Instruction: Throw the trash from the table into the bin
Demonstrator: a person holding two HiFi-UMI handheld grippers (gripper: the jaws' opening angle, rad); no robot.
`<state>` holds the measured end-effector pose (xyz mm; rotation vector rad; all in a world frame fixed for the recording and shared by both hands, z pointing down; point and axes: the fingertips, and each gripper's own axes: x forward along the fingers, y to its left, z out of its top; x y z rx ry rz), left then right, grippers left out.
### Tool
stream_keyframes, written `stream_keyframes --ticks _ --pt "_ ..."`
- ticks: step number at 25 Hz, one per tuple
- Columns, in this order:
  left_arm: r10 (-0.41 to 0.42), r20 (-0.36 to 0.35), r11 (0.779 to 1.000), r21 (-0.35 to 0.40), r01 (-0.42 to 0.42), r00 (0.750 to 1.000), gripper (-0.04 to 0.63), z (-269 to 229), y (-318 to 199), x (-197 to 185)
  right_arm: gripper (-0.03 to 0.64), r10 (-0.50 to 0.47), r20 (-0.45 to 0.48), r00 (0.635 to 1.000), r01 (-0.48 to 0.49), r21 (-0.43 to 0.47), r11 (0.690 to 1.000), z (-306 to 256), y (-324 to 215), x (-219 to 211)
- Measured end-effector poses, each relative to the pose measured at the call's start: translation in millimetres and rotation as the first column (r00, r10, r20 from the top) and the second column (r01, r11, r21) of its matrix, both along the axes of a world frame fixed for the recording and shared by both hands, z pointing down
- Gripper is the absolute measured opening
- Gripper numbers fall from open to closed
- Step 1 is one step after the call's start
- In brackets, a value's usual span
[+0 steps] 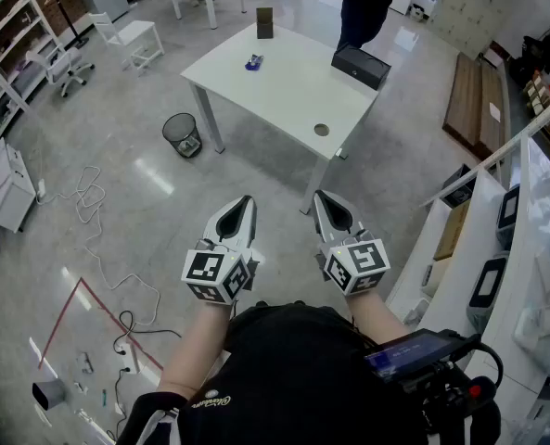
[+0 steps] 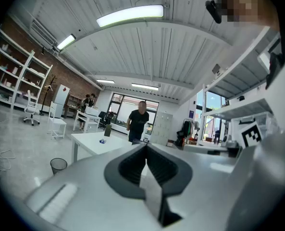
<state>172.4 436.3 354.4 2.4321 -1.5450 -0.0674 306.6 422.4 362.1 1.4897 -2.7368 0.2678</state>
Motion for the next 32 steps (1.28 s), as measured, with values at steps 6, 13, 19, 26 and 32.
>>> stream_keyframes --ticks 6,13,19,26,32 --pt "-0.001 -0.003 1.0 -0.001 0.001 1.0 0.008 2 0 -7 0.0 -0.005 -0.008 1.0 0.005 0.0 1.0 2 1 -8" --pt "0.001 -0.009 1.0 -0.003 -0.001 1.0 0.008 4 1 -15 0.0 0.013 0.01 1.0 -0.013 0.019 1.0 -2 1 -14" --pt "-0.007 -0.02 1.0 -0.005 0.007 1.0 0.008 8 -1 -37 0.001 0.05 0.029 0.998 -0.05 0.018 0.999 -2 -6 -22" --pt "-0.005 -0.032 1.0 0.001 0.005 0.999 0.008 13 -7 -76 0.001 0.084 0.013 0.996 -0.084 0.021 0.996 4 -13 -47" --pt "0.018 -0.044 1.0 -0.009 -0.018 0.999 0.008 21 -27 -87 0.001 0.116 -0.002 0.993 -0.116 0.022 0.993 8 -31 -51"
